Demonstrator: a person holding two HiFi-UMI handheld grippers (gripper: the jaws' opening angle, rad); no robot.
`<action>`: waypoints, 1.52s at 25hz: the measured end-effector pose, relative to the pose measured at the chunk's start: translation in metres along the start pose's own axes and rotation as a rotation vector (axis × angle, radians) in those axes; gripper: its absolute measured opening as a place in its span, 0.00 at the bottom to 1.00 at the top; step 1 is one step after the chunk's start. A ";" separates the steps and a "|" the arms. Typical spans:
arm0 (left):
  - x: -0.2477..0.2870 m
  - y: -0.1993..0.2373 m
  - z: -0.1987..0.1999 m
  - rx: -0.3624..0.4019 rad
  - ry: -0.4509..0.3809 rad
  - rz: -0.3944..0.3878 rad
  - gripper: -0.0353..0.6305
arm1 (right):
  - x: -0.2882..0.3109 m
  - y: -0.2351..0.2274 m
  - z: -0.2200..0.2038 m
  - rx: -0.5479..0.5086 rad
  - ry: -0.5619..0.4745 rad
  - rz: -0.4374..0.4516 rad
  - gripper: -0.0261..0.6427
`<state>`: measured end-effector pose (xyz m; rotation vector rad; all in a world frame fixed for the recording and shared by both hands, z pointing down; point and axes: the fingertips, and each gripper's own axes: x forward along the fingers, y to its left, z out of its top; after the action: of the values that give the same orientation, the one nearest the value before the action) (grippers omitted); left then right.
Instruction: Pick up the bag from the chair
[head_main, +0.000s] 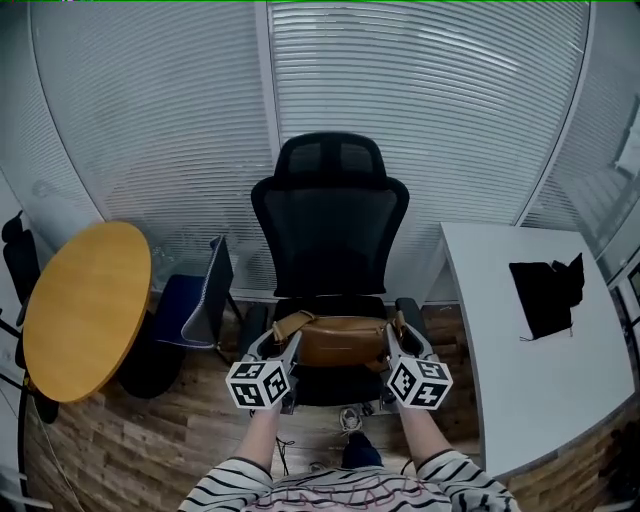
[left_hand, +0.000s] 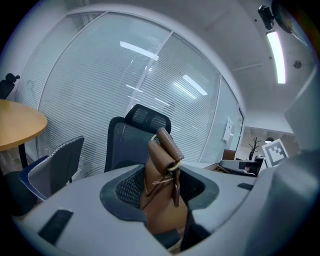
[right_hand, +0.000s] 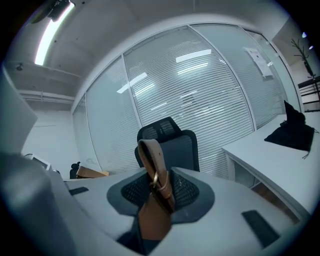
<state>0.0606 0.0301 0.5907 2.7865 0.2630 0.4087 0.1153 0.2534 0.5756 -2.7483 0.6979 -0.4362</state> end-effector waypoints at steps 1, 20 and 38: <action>-0.003 -0.002 0.002 0.005 -0.007 0.001 0.36 | -0.003 0.001 0.002 0.000 -0.007 0.004 0.22; -0.052 -0.036 0.077 0.081 -0.158 -0.038 0.35 | -0.049 0.042 0.073 -0.026 -0.162 0.060 0.22; -0.056 -0.032 0.103 0.094 -0.190 -0.024 0.35 | -0.039 0.056 0.093 -0.040 -0.176 0.071 0.22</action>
<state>0.0352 0.0188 0.4724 2.8849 0.2775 0.1266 0.0920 0.2430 0.4631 -2.7463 0.7628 -0.1647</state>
